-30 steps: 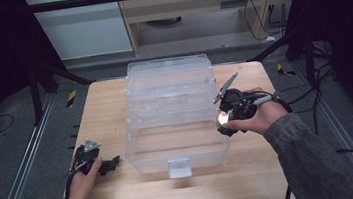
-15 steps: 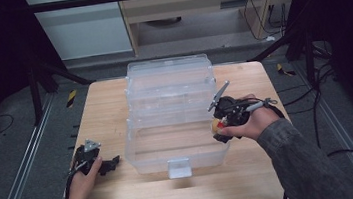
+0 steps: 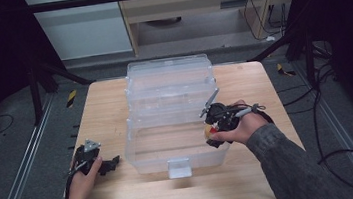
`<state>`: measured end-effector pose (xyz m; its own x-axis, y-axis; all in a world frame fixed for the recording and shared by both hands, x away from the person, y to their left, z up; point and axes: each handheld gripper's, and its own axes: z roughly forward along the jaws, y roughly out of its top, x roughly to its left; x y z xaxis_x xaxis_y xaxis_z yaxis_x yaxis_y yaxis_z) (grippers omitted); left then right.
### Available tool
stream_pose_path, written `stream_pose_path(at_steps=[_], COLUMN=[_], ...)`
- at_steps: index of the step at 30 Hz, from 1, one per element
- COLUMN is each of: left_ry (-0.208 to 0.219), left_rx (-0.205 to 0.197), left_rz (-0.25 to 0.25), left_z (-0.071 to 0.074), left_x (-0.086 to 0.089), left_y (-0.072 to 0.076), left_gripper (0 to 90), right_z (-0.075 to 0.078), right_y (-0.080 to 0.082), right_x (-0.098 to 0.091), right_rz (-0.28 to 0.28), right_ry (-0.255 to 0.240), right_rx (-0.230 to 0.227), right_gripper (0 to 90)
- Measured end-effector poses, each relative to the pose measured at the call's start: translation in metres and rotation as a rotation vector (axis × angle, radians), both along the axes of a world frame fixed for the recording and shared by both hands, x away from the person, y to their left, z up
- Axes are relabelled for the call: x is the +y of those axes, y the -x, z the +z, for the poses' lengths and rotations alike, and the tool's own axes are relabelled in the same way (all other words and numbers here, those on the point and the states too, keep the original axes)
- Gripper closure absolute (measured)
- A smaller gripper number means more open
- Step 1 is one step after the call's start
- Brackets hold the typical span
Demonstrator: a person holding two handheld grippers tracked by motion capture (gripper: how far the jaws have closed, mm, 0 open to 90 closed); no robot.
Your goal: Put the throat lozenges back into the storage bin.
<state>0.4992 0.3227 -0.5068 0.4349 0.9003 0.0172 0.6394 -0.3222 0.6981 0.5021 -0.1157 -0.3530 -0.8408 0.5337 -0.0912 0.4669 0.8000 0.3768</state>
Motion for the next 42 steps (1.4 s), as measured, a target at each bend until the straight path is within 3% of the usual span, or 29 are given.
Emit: stream_pose_path(at_steps=[19, 42], left_ry=[0.001, 0.001], left_rx=[-0.001, -0.001], left_rz=[-0.001, -0.002], left_z=[0.000, 0.000], left_x=[0.000, 0.000], left_y=[0.000, 0.000], left_gripper=[0.0, 0.0], right_z=[-0.019, -0.023], right_y=[-0.003, -0.004], right_x=[0.000, -0.002], right_rz=[-0.024, -0.040], right_ry=[0.007, 0.002], right_rx=[0.033, 0.060], right_gripper=[20.9, 20.9])
